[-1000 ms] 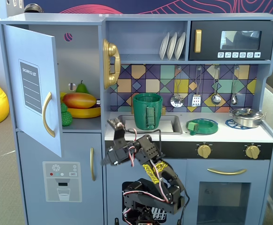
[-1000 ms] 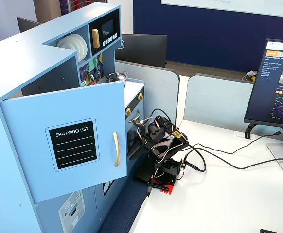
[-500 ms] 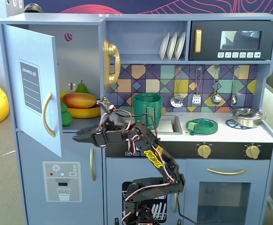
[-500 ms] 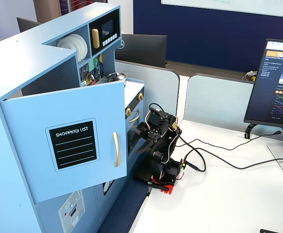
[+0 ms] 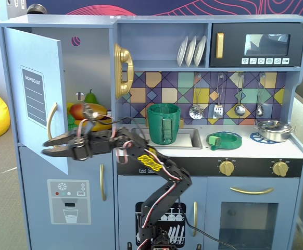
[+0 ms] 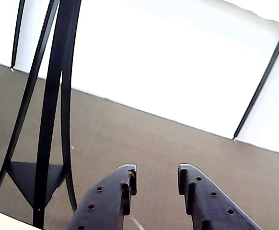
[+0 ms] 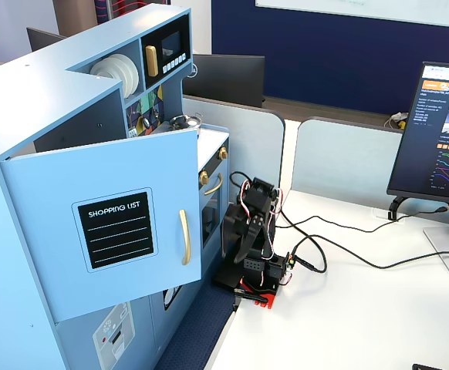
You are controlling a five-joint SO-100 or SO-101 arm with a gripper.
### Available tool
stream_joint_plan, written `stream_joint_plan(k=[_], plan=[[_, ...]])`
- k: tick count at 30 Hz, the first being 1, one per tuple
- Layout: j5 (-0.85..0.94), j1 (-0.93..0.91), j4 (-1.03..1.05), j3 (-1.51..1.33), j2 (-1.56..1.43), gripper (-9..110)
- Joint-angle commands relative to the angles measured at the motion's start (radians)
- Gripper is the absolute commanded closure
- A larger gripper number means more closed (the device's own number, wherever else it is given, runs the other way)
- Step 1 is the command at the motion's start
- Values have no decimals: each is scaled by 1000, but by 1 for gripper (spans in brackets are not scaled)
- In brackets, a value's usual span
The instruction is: Close the left cabinet door
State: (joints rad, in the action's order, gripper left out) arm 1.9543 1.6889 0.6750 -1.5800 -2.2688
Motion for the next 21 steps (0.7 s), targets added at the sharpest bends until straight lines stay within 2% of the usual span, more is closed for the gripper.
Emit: stream_joint_plan(k=[1, 12, 21], plan=[[8, 18, -57, 138, 95, 102], [11, -112, -94, 337, 321, 102], [80, -261, -97, 325, 325, 102]])
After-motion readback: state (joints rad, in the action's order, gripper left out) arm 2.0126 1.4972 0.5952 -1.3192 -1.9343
